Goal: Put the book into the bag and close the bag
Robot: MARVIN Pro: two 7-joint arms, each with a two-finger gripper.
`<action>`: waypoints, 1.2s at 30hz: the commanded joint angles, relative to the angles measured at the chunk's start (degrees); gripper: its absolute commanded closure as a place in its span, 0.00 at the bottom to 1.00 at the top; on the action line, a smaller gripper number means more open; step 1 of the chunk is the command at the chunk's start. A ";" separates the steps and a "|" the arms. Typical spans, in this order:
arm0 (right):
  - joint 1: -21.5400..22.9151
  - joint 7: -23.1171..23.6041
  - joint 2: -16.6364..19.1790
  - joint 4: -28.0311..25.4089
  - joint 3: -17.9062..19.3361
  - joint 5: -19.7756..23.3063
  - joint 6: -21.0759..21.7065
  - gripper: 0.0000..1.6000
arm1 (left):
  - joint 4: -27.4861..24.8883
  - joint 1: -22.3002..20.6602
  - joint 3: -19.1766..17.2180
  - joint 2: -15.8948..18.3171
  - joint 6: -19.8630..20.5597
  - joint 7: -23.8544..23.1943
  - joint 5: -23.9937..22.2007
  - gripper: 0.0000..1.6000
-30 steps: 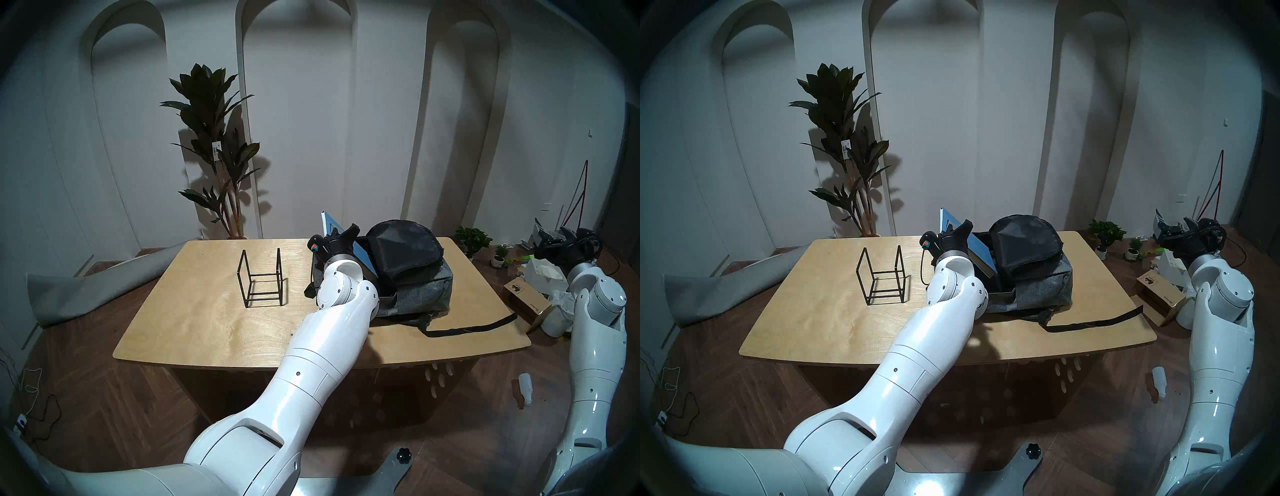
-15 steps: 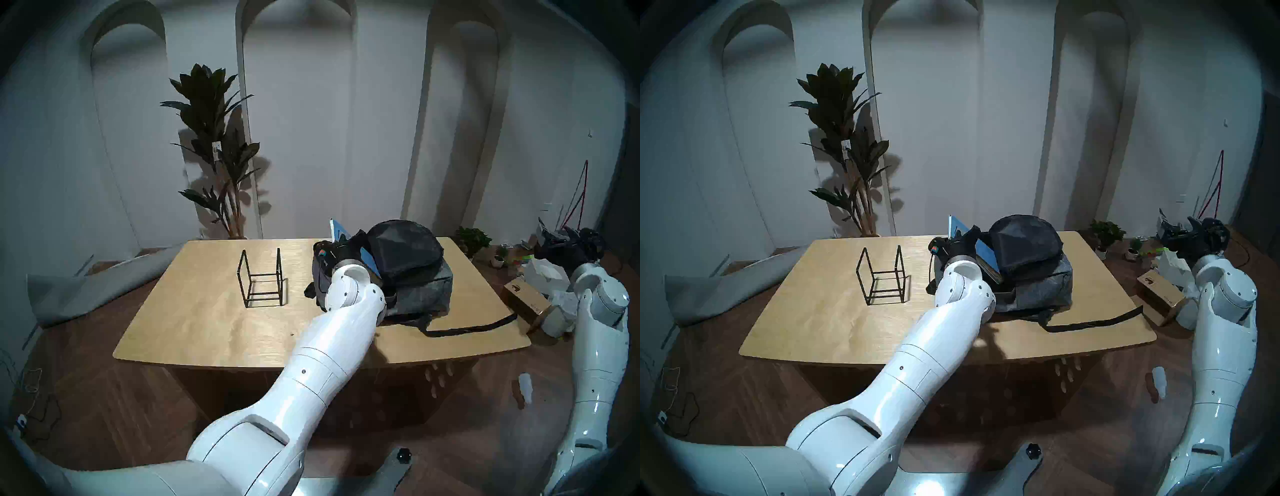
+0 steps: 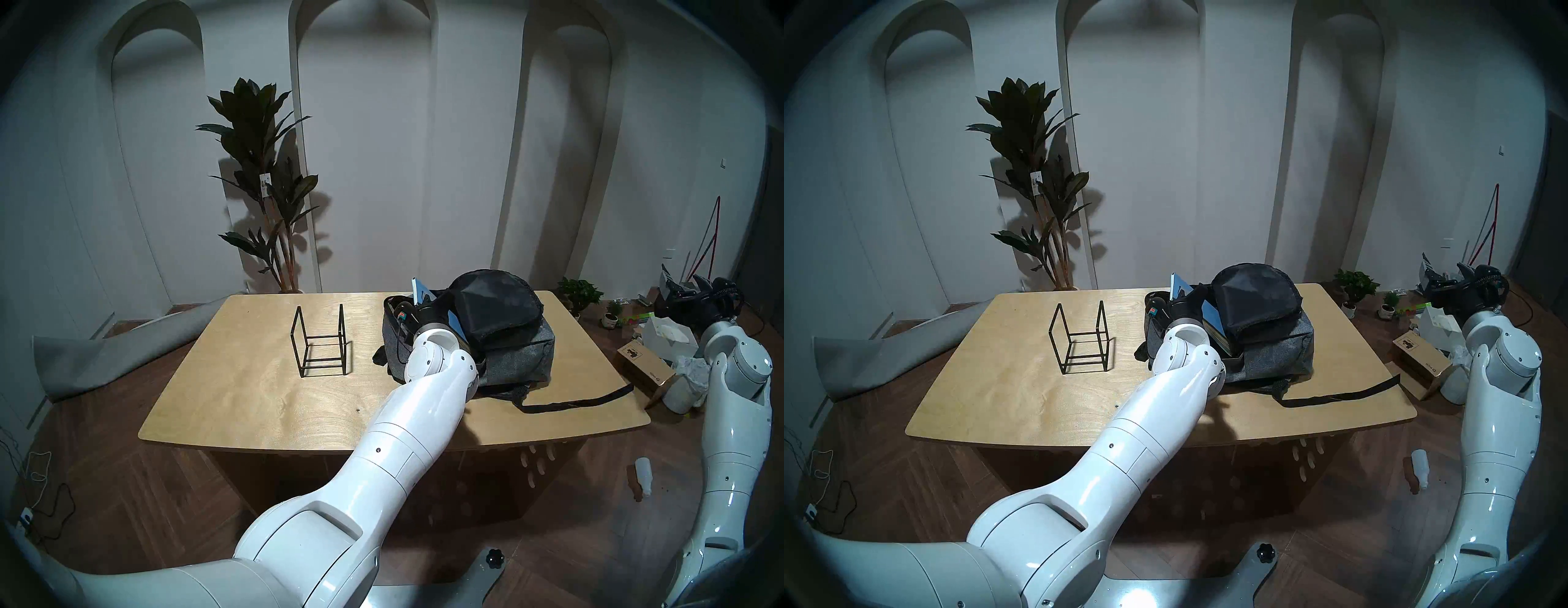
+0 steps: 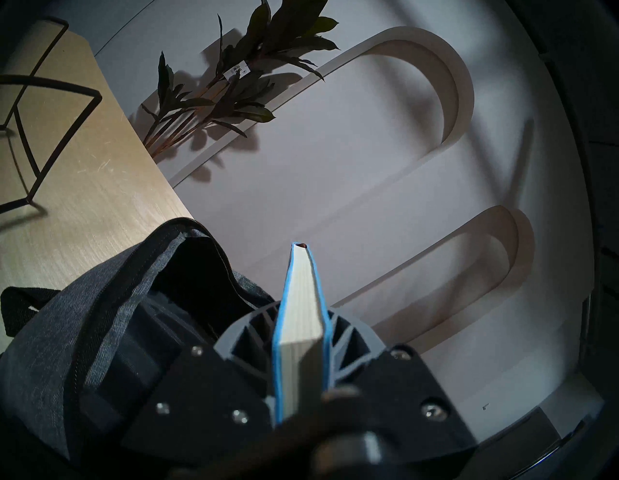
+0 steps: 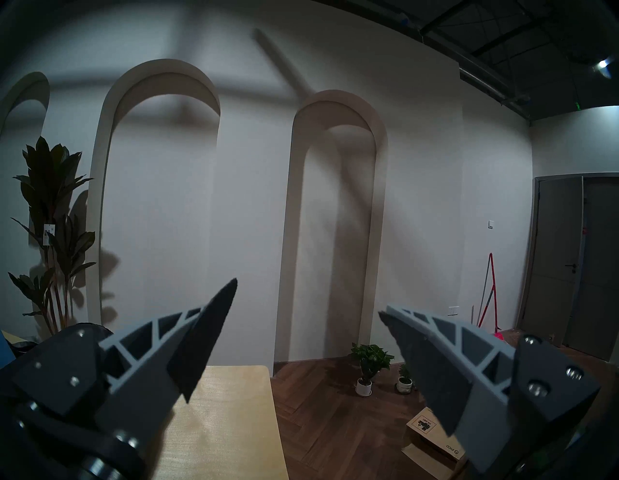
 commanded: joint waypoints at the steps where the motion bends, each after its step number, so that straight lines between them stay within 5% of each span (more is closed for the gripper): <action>1: 0.93 -0.16 0.63 -1.12 0.17 -0.19 -1.06 0.00 | 0.77 -3.77 0.88 -2.11 0.29 -1.61 -0.99 1.00; 29: 2.85 -1.36 0.20 -0.79 -1.52 -0.55 -2.06 0.00 | 5.03 -6.11 -1.81 -3.21 3.69 0.31 -7.95 1.00; 31: 2.96 -1.49 0.21 -0.76 -1.73 -0.50 -2.10 0.00 | 5.09 -6.20 -1.63 -3.10 3.62 0.56 -7.65 0.56; 32: 3.00 -1.57 0.23 -0.75 -1.83 -0.47 -2.11 0.00 | 5.01 -6.20 -1.64 -3.06 3.73 0.61 -7.72 0.16; 33: 3.06 -1.61 0.24 -0.73 -1.96 -0.47 -2.18 0.00 | 5.00 -6.28 -1.52 -2.97 3.81 0.97 -7.48 0.02; 36: 3.23 -1.80 0.29 -0.62 -2.34 -0.50 -2.32 0.00 | 4.87 -6.44 -1.63 -2.84 4.27 1.56 -7.44 0.00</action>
